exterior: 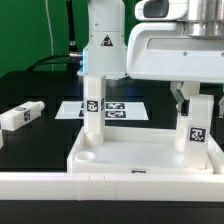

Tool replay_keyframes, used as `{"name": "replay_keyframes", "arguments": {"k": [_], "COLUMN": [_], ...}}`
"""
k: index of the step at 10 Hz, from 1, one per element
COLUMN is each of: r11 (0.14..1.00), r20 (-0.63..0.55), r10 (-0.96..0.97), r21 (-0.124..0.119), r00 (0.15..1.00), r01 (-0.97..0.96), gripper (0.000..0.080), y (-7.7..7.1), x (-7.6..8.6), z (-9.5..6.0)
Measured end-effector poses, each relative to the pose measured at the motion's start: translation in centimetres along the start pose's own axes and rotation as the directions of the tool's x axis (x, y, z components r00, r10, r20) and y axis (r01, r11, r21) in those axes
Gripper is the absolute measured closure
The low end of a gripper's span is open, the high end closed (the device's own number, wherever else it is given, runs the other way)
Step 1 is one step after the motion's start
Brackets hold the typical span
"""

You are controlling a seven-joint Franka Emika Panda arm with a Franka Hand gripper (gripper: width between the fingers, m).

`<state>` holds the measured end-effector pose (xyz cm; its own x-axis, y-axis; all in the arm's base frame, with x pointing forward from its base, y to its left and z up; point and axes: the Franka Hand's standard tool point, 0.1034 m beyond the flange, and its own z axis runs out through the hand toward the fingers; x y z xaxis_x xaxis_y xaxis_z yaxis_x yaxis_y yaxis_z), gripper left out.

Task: Assemble desk

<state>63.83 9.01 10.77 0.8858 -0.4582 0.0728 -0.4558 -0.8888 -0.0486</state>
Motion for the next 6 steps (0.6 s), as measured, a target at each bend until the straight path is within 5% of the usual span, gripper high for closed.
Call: {"name": "replay_keyframes", "arguments": {"k": [5, 6], "r11": [0.99, 0.99], "r20": [-0.017, -0.017], "r10": [0.141, 0.141], "r21": [-0.024, -0.024], "r00": [0.99, 0.99], "r01": [-0.142, -0.142], "gripper": [0.0498, 0.0395], "y": [1.44, 1.43], "x": [0.79, 0.79], "z": [-0.05, -0.04]}}
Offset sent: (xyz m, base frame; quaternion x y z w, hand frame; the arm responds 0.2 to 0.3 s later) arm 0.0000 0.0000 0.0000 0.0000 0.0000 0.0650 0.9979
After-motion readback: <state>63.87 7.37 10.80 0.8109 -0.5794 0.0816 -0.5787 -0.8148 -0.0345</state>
